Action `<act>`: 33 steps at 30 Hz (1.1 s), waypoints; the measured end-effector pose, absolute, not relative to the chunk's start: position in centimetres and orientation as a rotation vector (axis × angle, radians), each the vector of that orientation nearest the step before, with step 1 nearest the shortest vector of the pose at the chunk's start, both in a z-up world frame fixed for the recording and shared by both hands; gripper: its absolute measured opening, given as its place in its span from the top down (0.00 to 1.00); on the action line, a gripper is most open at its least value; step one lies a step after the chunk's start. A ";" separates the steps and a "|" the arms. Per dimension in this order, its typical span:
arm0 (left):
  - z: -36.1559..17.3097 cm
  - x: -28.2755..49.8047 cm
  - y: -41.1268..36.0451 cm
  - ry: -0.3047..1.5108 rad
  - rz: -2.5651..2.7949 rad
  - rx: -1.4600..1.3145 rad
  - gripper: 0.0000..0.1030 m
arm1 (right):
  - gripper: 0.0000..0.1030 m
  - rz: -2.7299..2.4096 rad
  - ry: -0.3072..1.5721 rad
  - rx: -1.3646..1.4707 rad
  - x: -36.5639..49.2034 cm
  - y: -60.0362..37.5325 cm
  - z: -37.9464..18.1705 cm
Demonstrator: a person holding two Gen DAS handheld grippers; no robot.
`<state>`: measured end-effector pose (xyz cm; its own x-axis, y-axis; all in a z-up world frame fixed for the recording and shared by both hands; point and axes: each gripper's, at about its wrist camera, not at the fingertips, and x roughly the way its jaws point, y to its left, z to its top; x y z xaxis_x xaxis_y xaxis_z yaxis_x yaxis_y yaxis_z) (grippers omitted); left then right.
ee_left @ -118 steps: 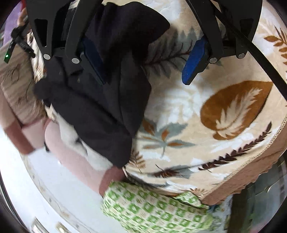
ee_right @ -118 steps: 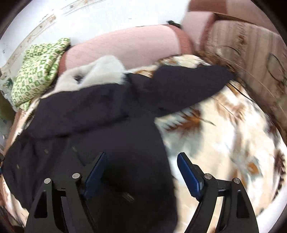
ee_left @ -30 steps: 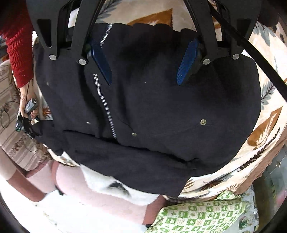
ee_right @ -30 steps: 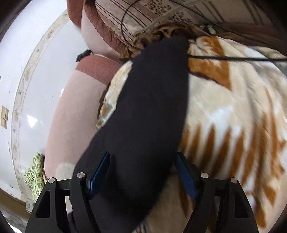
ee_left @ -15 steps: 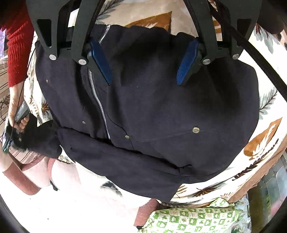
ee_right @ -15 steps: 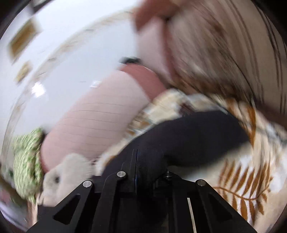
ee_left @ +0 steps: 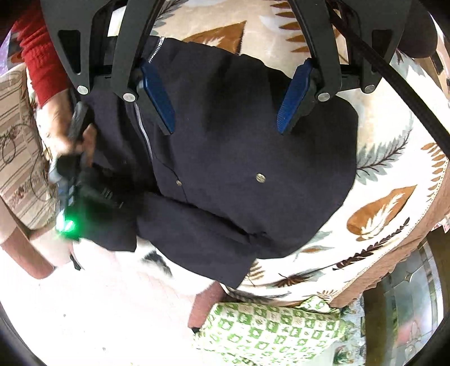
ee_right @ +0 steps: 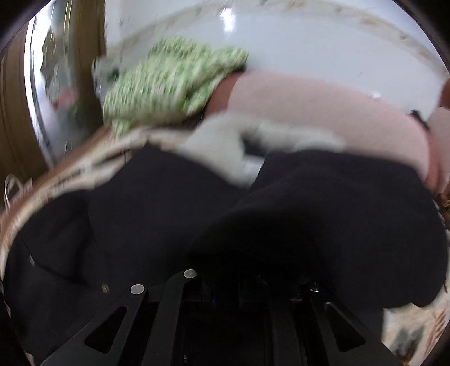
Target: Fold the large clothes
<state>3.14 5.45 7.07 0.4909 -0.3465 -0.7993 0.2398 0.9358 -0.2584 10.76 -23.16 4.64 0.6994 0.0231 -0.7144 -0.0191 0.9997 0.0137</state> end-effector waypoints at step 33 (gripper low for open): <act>4.5 6.5 -30.6 0.624 -0.678 0.629 0.26 | 0.13 -0.375 0.431 0.829 -9.6 -39.8 11.3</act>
